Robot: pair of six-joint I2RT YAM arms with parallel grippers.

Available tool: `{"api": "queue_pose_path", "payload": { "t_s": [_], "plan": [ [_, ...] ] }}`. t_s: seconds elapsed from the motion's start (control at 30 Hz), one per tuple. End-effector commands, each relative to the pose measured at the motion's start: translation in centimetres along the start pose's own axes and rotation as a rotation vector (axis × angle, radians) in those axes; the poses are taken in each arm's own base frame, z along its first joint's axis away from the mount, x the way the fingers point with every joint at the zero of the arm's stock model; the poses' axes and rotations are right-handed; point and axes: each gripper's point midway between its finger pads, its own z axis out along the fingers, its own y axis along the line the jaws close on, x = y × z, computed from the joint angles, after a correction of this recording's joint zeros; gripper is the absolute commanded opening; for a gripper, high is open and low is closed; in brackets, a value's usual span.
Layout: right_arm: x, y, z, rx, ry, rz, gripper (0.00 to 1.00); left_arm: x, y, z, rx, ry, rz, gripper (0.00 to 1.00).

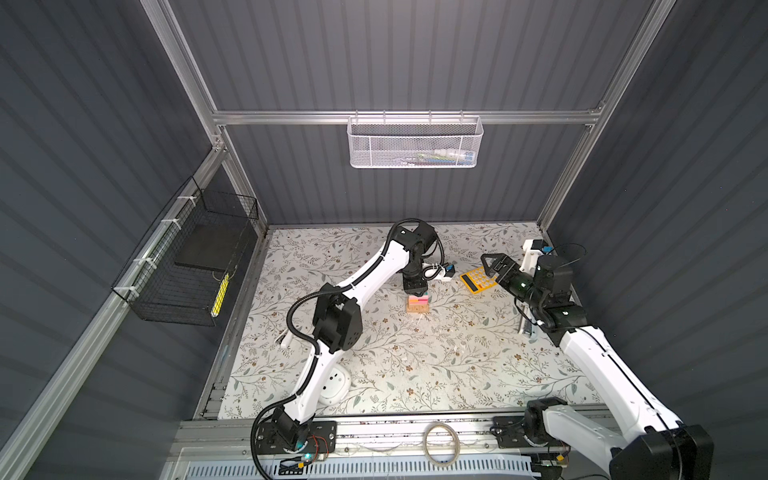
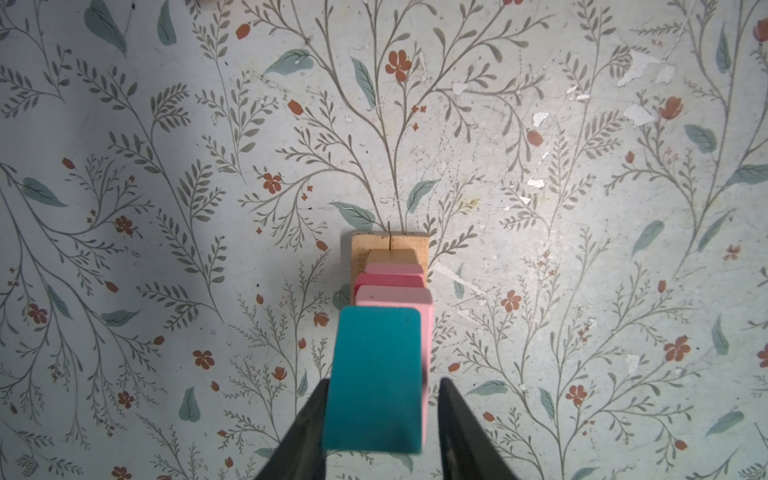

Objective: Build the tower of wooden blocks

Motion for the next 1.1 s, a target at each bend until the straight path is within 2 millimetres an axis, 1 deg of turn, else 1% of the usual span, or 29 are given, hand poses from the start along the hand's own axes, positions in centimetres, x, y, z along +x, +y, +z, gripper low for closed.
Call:
{"api": "queue_pose_path", "payload": {
  "t_s": [0.0, 0.13, 0.63, 0.9, 1.07],
  "plan": [
    [0.08, -0.11, 0.31, -0.009, 0.002, 0.005, 0.92, 0.03, -0.51, -0.06, 0.025, -0.003, 0.013, 0.41],
    [0.11, -0.1, 0.39, -0.011, 0.004, 0.007, 0.92, -0.04, -0.57, -0.13, 0.025, -0.004, 0.017, 0.4],
    [0.2, -0.17, 0.41, -0.01, 0.006, 0.008, 0.92, -0.49, 0.0, -0.61, -0.002, -0.022, 0.009, 0.4],
    [0.19, -0.29, 0.44, -0.005, 0.006, 0.01, 0.92, -0.23, -0.14, -0.45, 0.001, -0.009, 0.008, 0.52],
    [0.17, -0.28, 0.48, -0.006, 0.006, 0.01, 0.92, -0.29, -0.04, -0.54, -0.004, -0.011, 0.008, 0.62]
  ]
}}
